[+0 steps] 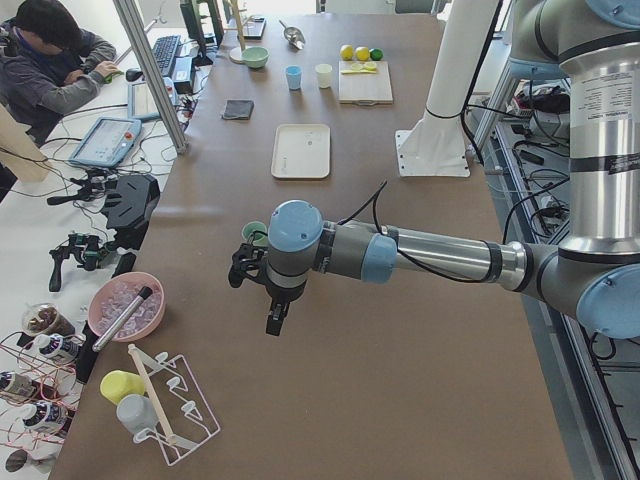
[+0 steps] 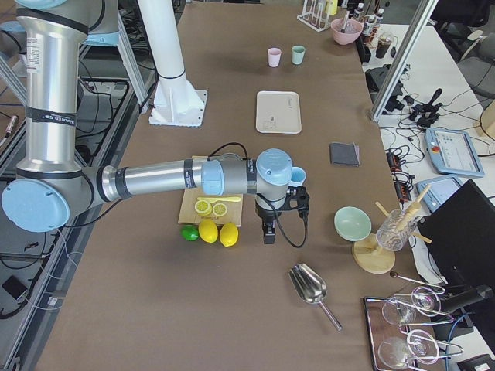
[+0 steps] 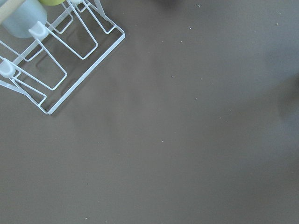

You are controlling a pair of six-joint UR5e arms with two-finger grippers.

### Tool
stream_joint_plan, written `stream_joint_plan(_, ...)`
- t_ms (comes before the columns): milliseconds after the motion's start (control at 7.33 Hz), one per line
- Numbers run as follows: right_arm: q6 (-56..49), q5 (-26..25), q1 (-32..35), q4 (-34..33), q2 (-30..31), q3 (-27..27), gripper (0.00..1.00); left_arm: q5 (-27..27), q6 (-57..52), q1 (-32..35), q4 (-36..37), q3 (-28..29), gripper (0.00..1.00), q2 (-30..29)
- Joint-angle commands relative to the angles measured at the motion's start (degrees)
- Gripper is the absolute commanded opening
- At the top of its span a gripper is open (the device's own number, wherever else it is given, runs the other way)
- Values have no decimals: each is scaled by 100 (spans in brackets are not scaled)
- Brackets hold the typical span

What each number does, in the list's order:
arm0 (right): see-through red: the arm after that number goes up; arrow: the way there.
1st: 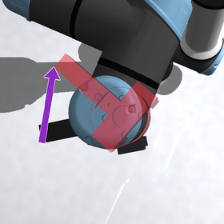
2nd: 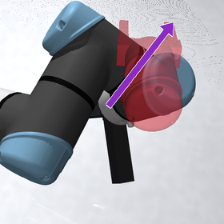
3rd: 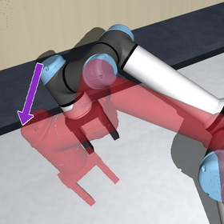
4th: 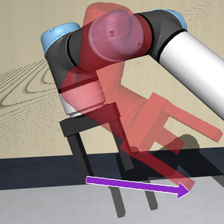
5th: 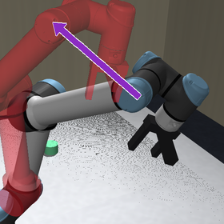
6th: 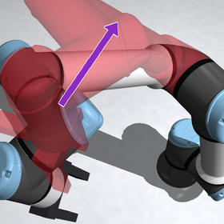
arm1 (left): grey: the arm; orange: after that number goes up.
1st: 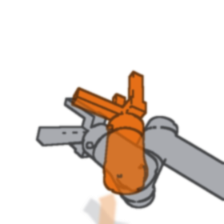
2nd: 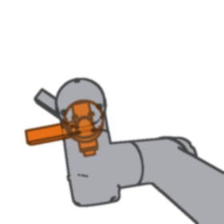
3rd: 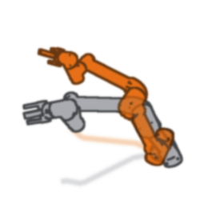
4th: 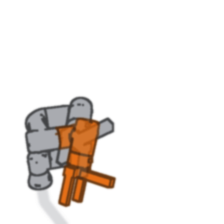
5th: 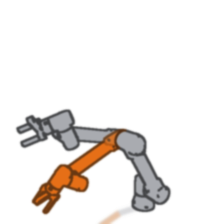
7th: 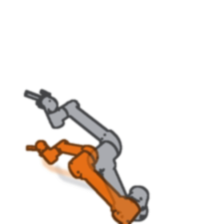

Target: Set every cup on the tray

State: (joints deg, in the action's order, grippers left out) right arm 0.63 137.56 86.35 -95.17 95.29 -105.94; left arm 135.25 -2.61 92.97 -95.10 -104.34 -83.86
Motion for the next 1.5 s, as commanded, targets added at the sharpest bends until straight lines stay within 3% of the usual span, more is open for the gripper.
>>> stream_joint_plan(0, 52, 131, 65, 16, -298, -172, 100, 20, 6, 2, -479, 45, 98, -242)
stream_joint_plan(136, 51, 122, 83, 208, -396, -251, 100, -68, 32, 2, -1040, 272, 98, -514)
stream_joint_plan(545, 61, -27, 215, 1524, -136, 55, 100, 2, 102, 2, -1194, 362, 98, -578)
stream_joint_plan(818, 365, -19, 250, 3051, 200, 467, 100, -7, 111, -25, -1360, 310, 98, -622)
stream_joint_plan(1091, 2283, -80, 137, 3049, -218, 407, 100, -24, 576, -486, -1764, 397, 98, -892)
stream_joint_plan(1227, 2467, -403, -316, 3031, -378, 442, 100, -25, 594, -717, -1757, 641, 98, -1138)
stream_joint_plan(1364, 2895, -554, -660, 2604, -867, 477, 100, -16, 873, -754, -1775, 922, 98, -1358)
